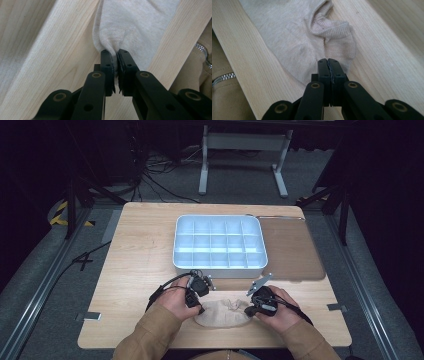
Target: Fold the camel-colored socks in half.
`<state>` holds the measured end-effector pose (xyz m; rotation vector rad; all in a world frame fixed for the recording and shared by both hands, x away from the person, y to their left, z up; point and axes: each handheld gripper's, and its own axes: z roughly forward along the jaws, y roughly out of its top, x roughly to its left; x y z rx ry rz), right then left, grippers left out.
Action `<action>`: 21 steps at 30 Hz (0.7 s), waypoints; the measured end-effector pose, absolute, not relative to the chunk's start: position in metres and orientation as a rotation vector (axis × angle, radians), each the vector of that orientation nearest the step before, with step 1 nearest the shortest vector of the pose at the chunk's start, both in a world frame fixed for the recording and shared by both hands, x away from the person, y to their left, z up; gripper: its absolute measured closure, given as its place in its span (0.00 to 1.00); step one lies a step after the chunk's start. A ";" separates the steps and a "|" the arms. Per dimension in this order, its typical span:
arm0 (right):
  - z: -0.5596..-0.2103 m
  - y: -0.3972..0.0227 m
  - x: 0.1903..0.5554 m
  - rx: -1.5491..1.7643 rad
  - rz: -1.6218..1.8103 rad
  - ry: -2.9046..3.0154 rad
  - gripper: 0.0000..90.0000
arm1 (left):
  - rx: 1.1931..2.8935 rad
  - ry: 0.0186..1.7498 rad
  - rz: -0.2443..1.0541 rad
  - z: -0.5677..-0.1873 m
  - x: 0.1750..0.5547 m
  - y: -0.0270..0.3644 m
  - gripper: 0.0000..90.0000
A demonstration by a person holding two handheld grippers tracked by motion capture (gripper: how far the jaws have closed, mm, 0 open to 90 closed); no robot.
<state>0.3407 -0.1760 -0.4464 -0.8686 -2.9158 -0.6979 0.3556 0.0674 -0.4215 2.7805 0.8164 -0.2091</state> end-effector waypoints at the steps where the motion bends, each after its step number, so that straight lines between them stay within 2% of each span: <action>1: -0.446 -0.175 0.341 -0.867 -0.692 -2.919 1.00 | 2.780 0.812 -0.211 -0.420 0.356 0.068 0.93; 21: -0.449 -0.176 0.337 -0.870 -0.701 -2.933 1.00 | 2.711 0.697 -0.194 -0.399 0.361 0.038 0.93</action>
